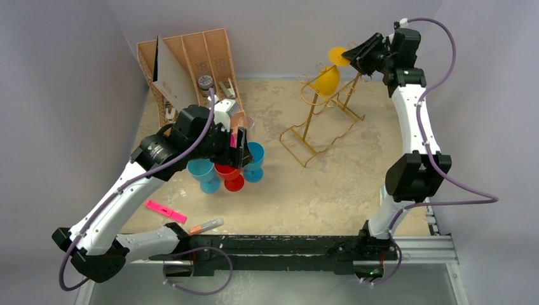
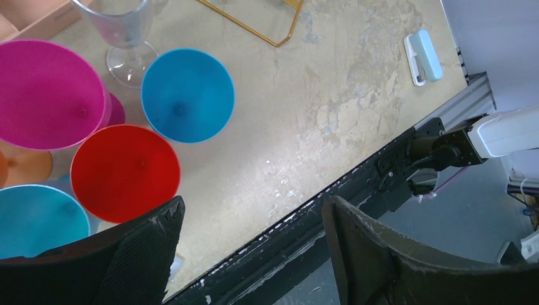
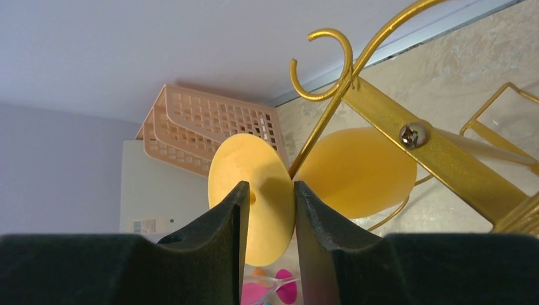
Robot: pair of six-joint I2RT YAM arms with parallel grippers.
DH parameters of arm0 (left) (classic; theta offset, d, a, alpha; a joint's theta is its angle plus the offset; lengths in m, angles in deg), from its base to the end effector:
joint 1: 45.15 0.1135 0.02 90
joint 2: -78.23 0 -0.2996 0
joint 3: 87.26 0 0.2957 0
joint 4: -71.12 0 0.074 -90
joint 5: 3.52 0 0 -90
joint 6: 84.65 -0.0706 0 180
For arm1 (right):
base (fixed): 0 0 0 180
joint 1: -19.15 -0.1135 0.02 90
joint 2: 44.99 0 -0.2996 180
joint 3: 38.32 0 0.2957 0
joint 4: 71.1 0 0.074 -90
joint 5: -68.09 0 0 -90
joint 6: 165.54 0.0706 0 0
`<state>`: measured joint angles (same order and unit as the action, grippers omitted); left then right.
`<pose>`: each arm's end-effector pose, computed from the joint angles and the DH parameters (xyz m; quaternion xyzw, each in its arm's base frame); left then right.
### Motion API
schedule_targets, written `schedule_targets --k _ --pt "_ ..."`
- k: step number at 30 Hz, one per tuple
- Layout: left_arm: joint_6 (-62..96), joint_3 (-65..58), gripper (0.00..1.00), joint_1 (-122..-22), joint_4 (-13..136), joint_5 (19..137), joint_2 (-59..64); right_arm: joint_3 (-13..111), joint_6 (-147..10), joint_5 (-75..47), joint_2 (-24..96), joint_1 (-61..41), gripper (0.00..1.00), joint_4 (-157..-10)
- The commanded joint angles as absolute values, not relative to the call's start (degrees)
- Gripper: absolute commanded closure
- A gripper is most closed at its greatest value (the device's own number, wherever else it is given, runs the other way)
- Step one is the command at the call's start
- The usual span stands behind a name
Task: Take the wine glass off the wine glass rack
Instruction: Pick up the wine glass from the wine rack.
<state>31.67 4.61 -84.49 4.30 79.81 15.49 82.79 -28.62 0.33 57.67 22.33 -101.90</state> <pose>0.1921 -0.1681 0.4357 0.1271 0.8874 -0.2825 0.3415 0.5030 -0.0012 0.4696 0.2141 0.7437 0.3686 0.5149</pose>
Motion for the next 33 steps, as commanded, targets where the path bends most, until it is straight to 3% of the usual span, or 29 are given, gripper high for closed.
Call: schedule_targets --k 1,18,28,33 --pt "30.33 5.81 0.22 -84.35 6.18 77.36 14.51 81.38 -27.36 4.00 54.10 23.17 0.68 -100.89" --pt "29.77 5.92 0.22 -84.35 6.68 76.58 14.19 78.18 -18.46 7.69 53.70 24.05 1.00 -97.54" --pt "30.04 5.38 0.22 -84.35 6.70 76.53 14.76 66.20 -2.47 3.99 51.19 24.60 1.00 -81.24" --pt "30.04 5.59 0.22 -84.35 6.53 76.60 15.29 67.57 -0.99 3.08 51.34 24.77 1.00 -81.15"
